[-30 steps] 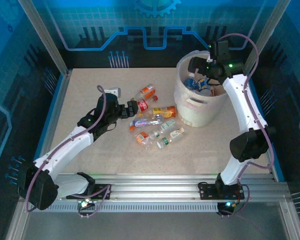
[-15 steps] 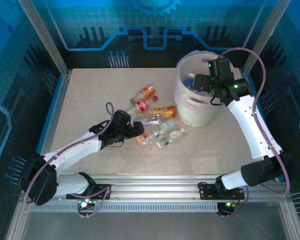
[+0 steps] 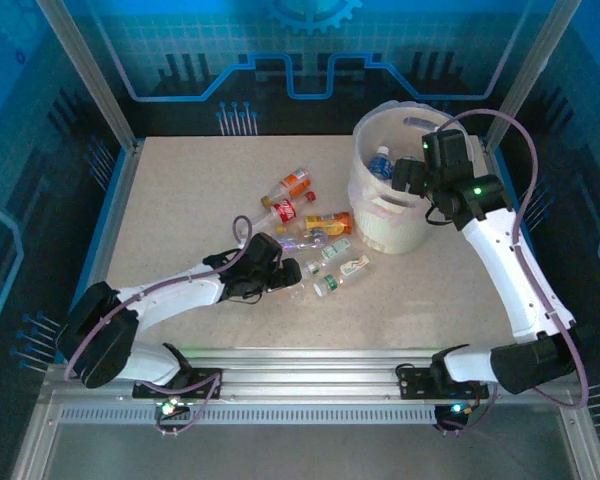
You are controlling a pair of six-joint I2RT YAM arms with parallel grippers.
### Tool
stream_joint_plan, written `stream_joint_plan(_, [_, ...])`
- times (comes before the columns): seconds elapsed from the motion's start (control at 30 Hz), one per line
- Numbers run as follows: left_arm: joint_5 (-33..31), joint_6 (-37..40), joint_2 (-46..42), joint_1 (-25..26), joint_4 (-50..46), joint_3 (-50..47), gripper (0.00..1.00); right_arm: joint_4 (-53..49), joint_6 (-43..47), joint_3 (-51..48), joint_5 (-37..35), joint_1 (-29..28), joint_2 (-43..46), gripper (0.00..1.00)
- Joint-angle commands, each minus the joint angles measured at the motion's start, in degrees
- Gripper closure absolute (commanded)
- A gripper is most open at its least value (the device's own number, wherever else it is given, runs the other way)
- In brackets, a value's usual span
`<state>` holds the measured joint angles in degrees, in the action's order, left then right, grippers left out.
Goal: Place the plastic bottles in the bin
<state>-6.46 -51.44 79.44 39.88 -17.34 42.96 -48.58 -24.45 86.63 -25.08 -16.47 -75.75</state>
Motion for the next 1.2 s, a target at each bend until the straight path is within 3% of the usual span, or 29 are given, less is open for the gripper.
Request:
stream_joint_plan(0.0, [-0.9, -1.25, 1.61, 0.29, 1.7, 1.5, 0.01, 0.22, 0.29, -1.68, 1.43, -0.31, 1.22, 0.0])
stream_joint_plan(0.63, [-2.5, -3.21, 5.56, 0.28, -3.73, 1.47, 0.01, 0.76, -0.08, -1.82, 2.75, -0.82, 0.37, 0.0])
stream_joint_plan(1.17, [-2.2, -4.57, 8.59, -3.04, -6.5, -0.33, 0.13, 0.51, -0.8, 0.71, 2.76, -2.75, -3.56, 0.0])
